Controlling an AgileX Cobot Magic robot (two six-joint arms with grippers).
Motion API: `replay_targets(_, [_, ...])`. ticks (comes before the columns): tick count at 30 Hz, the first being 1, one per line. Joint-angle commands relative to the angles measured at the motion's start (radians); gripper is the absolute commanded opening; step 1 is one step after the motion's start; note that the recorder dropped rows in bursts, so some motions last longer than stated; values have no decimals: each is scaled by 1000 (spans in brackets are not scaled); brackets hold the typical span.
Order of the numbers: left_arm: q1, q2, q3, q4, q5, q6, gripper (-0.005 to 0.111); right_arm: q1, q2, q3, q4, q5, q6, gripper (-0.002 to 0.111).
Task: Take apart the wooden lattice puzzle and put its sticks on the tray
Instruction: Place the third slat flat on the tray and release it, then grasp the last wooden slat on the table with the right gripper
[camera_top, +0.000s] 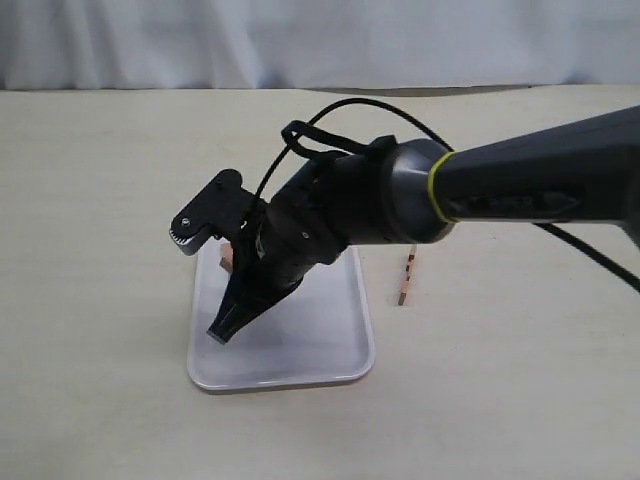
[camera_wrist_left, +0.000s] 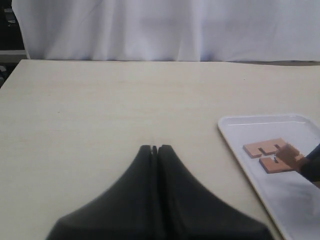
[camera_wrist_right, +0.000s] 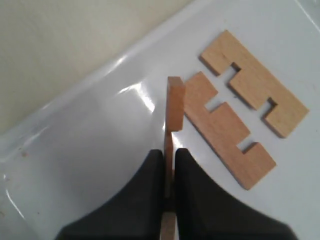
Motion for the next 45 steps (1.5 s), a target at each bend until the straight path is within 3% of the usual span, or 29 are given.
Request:
replay_targets(1, [-3,-1,1,0,-10,2,0,-4,35,-68,114,100,-125,17])
replay_targets(7, [-3,-1,1,0,-10,2,0,-11,30,-151,108,206,-127,58])
replay_targets(10, [-3,-1,1,0,-10,2,0,-23,-17,-175,40,295,-122,70])
replay_targets(21, [-3,-1,1,0,-10,2,0,-281,-125,-144,20,397,114,69])
replay_targets(28, [-3,-1,1,0,-10,2,0,-393,-109,9,7,304,210,69])
replay_targets(41, [-3,-1,1,0,-10,2,0,-405,-15,81,5,191,269,68])
replay_targets(43, [-3,-1,1,0,-10,2,0,-405,-11,81,5,189,269,62])
replay_targets(45, [-3,-1,1,0,-10,2,0,-405,-11,81,5,186,269,47])
